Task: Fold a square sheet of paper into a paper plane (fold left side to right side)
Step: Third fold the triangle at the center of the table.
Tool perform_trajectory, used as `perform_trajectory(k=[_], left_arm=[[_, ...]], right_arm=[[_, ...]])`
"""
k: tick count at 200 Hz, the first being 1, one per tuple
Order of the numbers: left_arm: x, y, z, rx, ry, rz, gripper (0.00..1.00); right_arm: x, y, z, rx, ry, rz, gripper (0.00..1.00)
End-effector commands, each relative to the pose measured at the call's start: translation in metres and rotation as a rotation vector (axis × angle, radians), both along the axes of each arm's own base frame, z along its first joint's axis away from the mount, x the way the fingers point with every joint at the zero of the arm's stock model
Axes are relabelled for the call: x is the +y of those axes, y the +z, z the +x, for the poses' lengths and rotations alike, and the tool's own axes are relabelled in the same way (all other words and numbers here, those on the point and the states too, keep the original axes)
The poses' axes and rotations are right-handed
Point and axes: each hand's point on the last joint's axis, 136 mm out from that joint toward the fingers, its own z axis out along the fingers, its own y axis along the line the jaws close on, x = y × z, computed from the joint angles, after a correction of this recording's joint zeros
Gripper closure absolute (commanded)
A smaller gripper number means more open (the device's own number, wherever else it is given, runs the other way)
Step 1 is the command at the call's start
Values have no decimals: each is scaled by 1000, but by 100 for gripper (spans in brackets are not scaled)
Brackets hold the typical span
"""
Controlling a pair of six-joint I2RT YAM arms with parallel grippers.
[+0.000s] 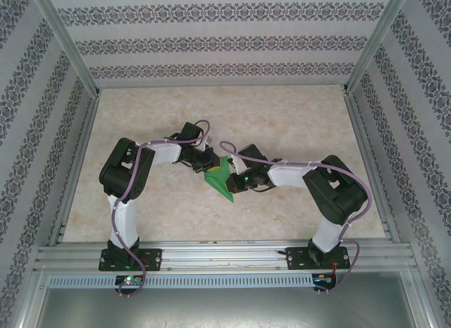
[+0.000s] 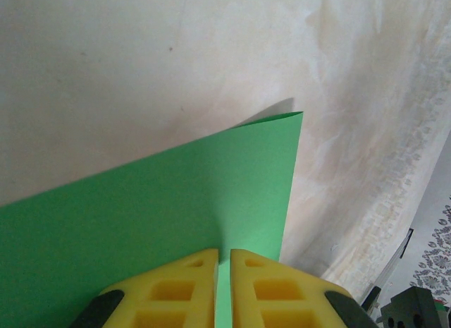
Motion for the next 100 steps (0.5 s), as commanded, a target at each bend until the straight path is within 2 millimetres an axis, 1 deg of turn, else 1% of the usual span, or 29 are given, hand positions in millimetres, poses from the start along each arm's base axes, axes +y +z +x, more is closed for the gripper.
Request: perform_trajectory(k=[1, 46, 100], left_arm=[[7, -26, -18, 71, -12, 68, 86], [7, -25, -17, 70, -11, 68, 86], [8, -26, -18, 72, -13, 68, 86]], right_arm=[[0, 3, 8, -20, -1, -13, 100], [2, 3, 8, -18, 5, -12, 100], [0, -5, 7, 1, 3, -26, 100]])
